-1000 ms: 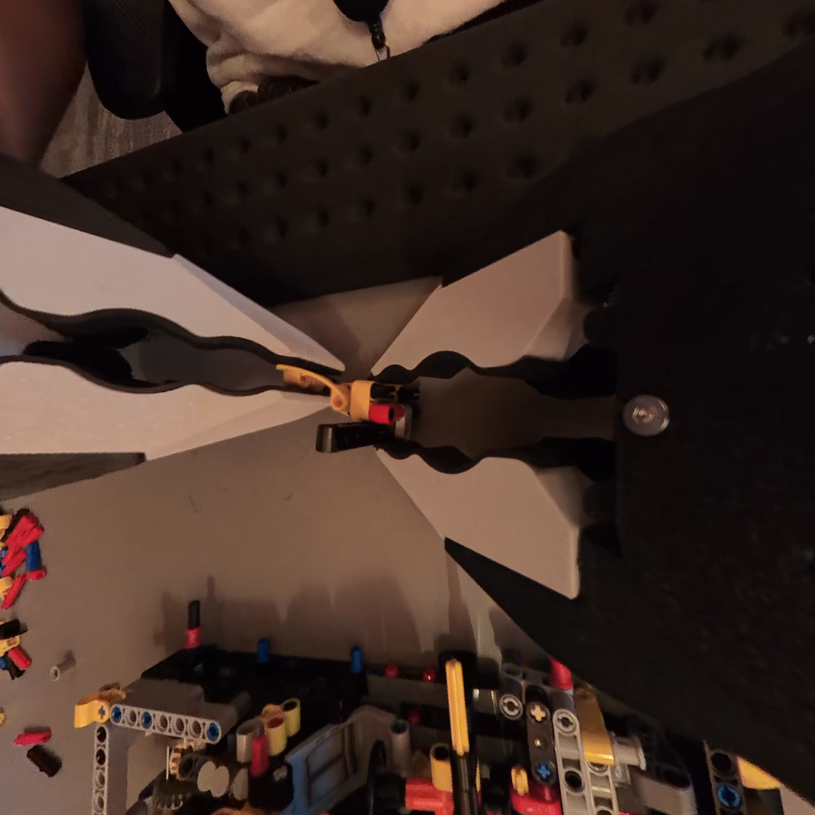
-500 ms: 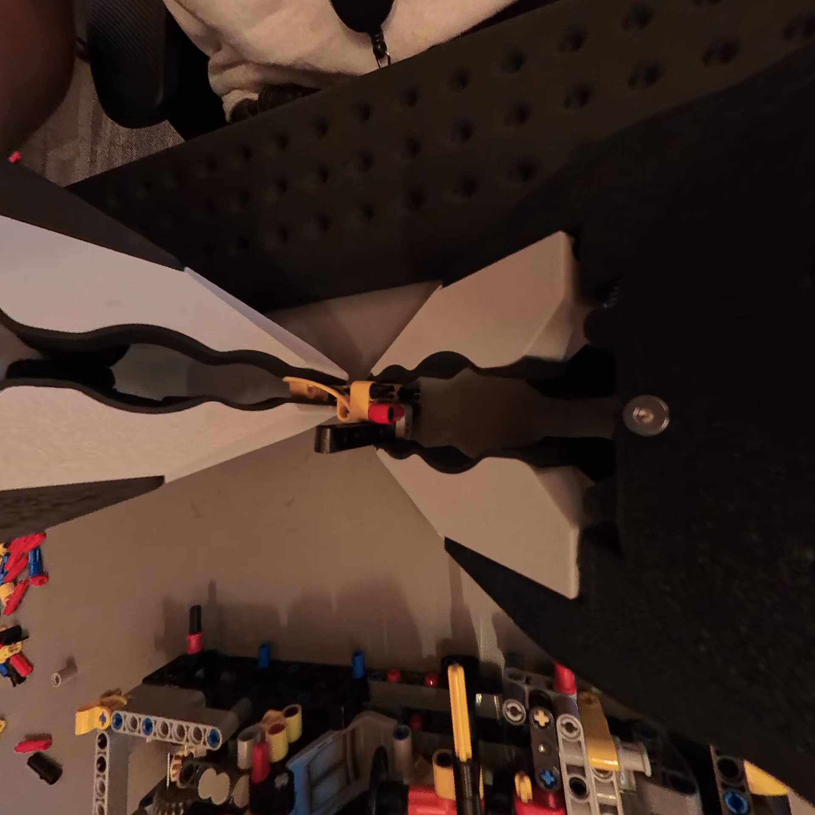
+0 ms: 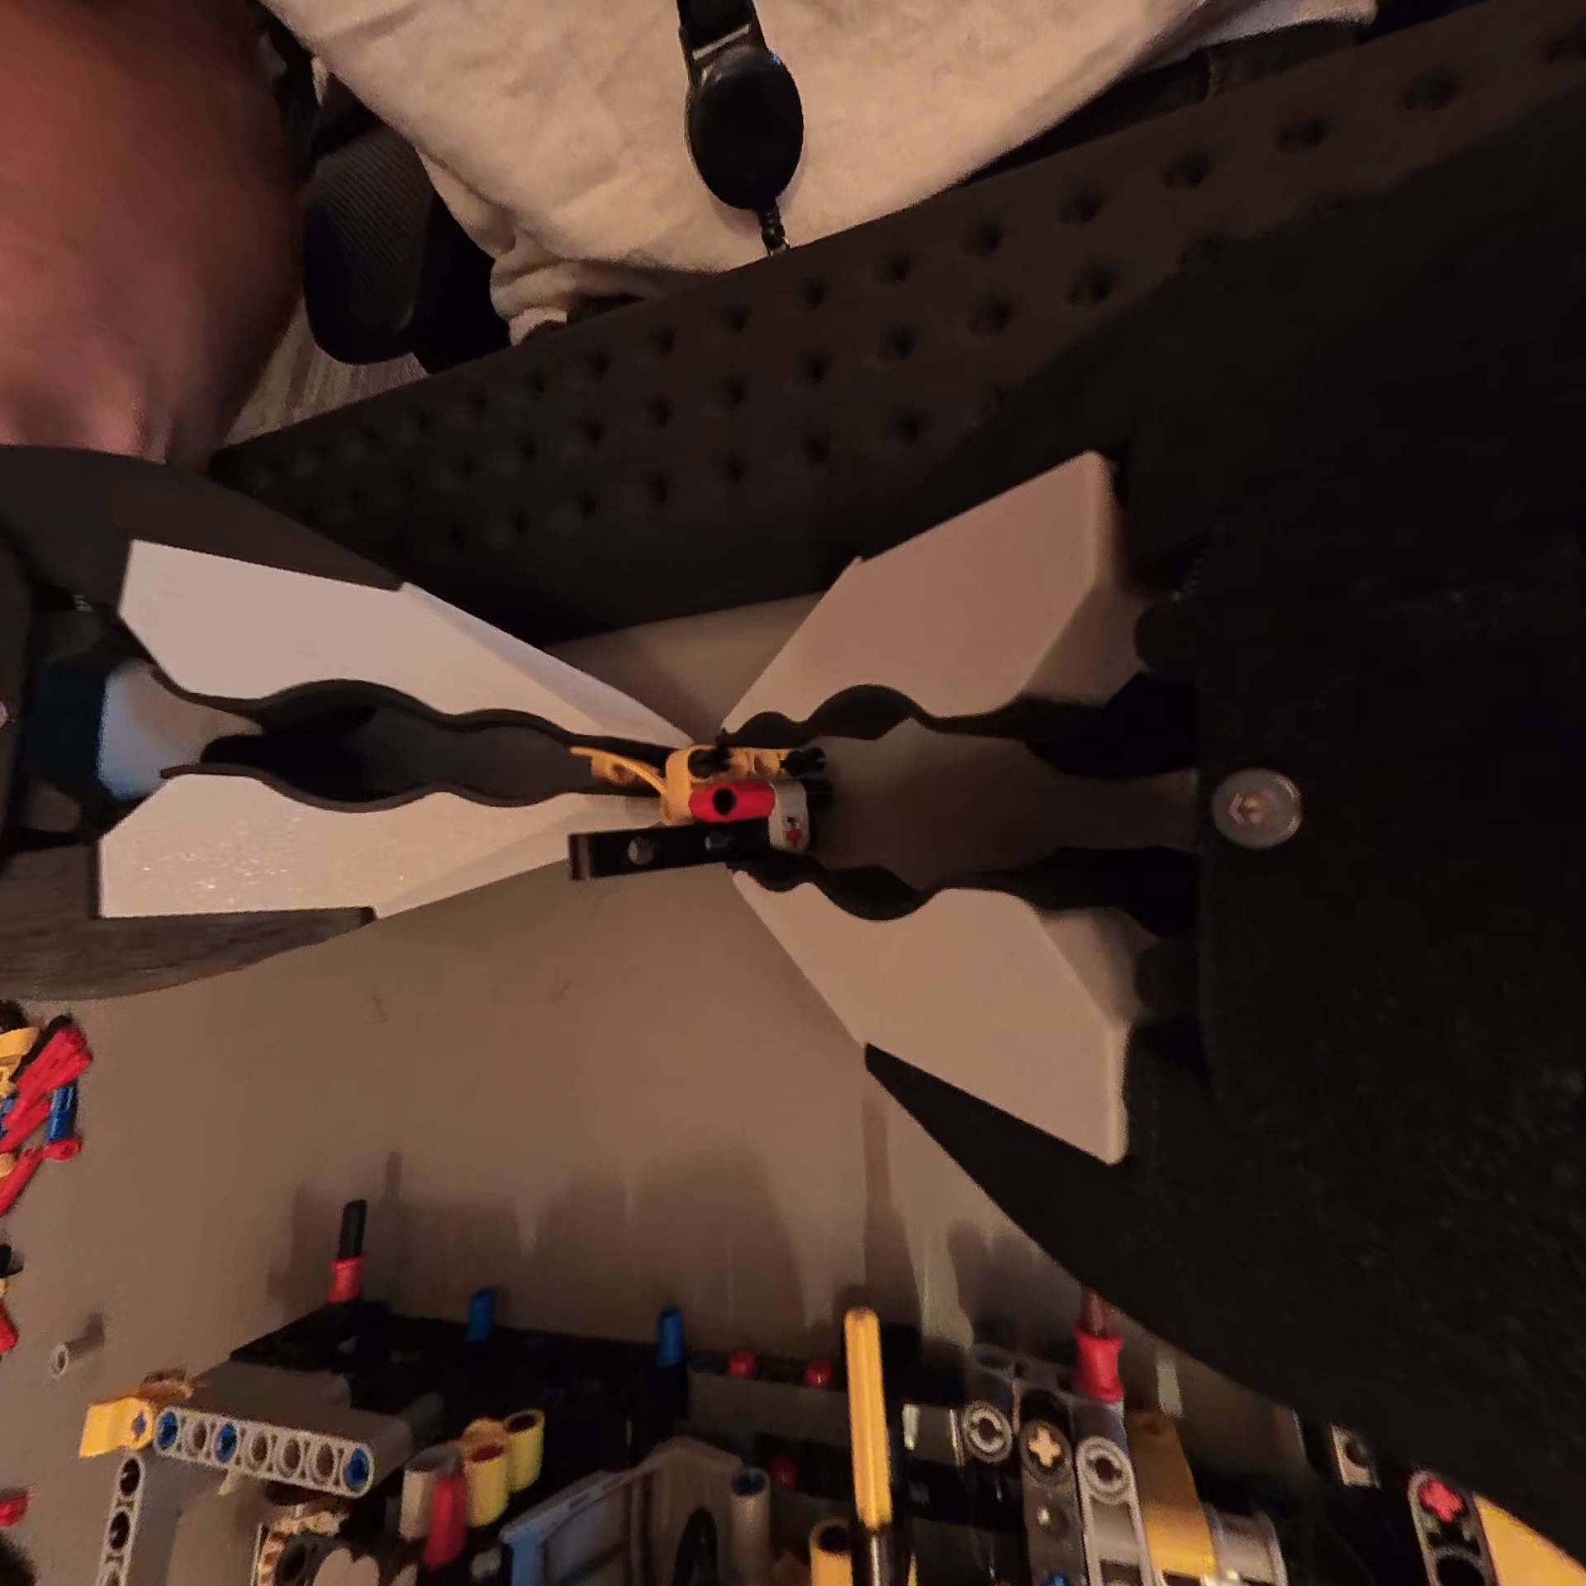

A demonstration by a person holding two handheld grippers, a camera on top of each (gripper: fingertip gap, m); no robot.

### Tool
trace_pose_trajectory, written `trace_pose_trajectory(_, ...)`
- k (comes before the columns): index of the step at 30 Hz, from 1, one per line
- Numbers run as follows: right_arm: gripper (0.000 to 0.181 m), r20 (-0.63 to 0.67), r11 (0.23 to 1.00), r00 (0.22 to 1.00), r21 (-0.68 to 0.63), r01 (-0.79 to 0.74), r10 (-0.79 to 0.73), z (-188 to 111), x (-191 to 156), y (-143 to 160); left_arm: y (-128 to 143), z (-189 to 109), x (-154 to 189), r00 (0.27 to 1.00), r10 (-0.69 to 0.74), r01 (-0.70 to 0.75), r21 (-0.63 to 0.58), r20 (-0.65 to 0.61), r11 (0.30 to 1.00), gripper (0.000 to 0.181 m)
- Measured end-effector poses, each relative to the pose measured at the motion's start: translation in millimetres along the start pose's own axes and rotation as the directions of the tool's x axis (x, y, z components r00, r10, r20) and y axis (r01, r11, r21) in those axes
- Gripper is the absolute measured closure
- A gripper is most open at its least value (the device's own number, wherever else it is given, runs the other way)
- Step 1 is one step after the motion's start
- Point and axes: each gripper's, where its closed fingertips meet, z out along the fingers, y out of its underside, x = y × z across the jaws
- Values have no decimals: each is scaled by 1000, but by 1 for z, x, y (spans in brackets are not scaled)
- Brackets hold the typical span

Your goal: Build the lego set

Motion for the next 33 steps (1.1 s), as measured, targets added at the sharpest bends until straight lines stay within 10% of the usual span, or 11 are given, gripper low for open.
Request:
trace_pose_trajectory(12,175,204,984,976,140,-110,80,-42,-23,-53,-53,-33,24,984,-42,97,324,-175,941,158)
trace_pose_trajectory(21,166,59,1000,998,0,29,-29,-58,-30,-77,-80,-55,35,965,-26,152,475,-260,867,158)
trace_pose_trajectory(33,176,68,998,996,0,-56,56,-65,-29,-86,-80,-56,36,986,27,54,472,-164,880,157)
